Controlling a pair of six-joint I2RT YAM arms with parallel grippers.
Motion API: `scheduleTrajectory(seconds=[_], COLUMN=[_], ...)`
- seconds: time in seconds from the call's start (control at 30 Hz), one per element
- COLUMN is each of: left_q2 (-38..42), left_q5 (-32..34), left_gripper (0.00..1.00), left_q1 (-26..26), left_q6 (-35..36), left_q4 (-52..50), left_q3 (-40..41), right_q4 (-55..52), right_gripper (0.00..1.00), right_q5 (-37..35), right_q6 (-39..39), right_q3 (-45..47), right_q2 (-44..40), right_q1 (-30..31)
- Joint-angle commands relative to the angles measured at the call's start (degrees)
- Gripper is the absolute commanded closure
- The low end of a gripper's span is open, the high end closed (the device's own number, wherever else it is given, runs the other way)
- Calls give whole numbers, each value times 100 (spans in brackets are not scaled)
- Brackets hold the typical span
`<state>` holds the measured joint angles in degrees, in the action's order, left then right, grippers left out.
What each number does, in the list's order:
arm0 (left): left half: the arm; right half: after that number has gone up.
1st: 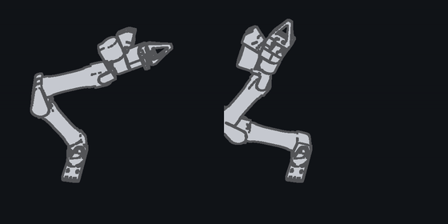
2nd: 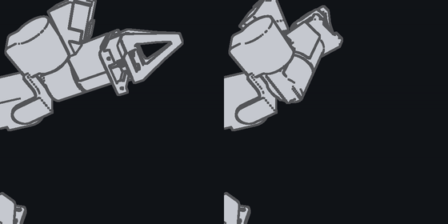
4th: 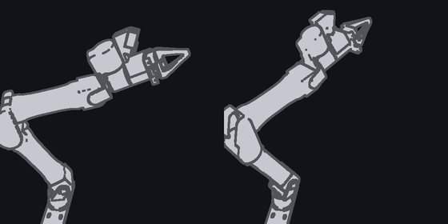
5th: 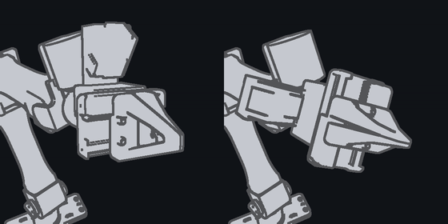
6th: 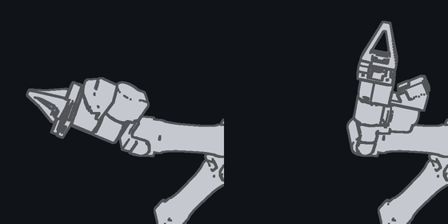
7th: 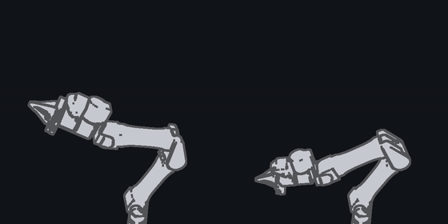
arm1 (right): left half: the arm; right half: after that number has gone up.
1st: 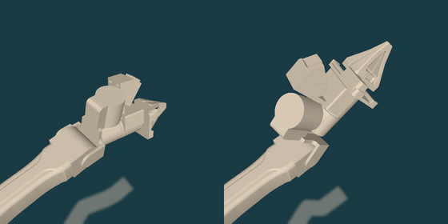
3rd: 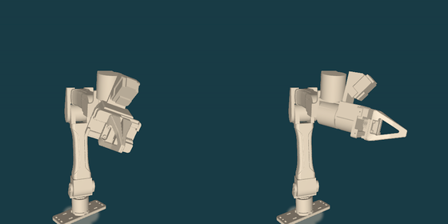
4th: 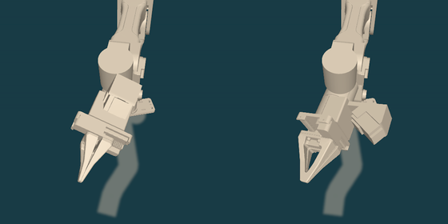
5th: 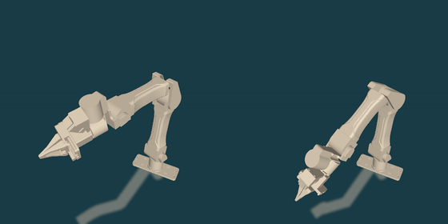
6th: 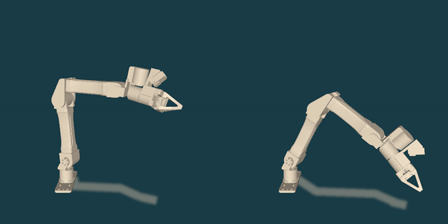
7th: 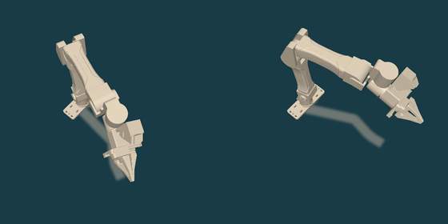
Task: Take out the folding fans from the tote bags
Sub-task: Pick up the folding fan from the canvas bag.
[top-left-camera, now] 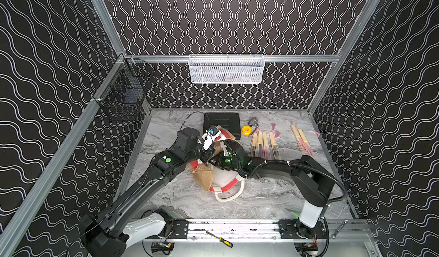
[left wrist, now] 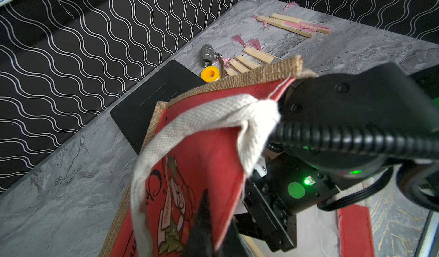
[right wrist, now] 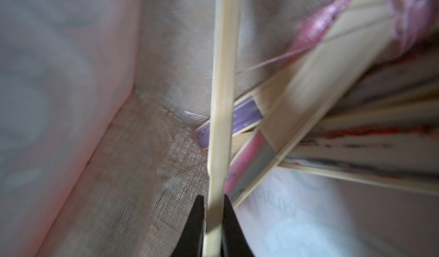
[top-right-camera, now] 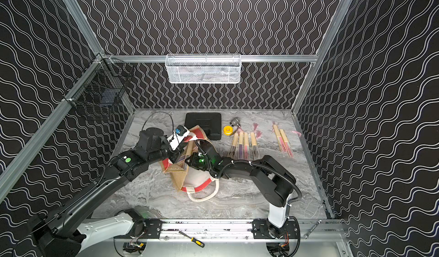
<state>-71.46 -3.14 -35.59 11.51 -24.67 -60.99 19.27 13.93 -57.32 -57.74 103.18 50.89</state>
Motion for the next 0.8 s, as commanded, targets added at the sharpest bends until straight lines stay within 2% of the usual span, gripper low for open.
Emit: scheduleTrajectory(seconds=[0.0, 0.23, 0.43, 0.53, 0.77], left_q2=[12, 49, 96, 179, 251], left_q5=[62, 94, 208, 417, 656], left_gripper=[100, 100, 100, 100, 100], left_q1=[6, 4, 0, 1, 1], left_q6=[-43, -43, -69, -78, -102], left_q4=[85, 89, -34, -83, -95], left_q3=[8, 0, -123, -181, -209], right_q4=[-664, -1155, -1964, -2005, -2408], right_gripper=[85, 86, 86, 87, 88], right_q5=[-167, -312, -626, -826, -584], right_q6=[791, 1859, 2727, 2925, 3349], right_q3=[22, 475, 200, 302, 386], right_q2=[-312, -908, -1115, -1365, -1803], right_q1=[-16, 35, 195, 245, 254])
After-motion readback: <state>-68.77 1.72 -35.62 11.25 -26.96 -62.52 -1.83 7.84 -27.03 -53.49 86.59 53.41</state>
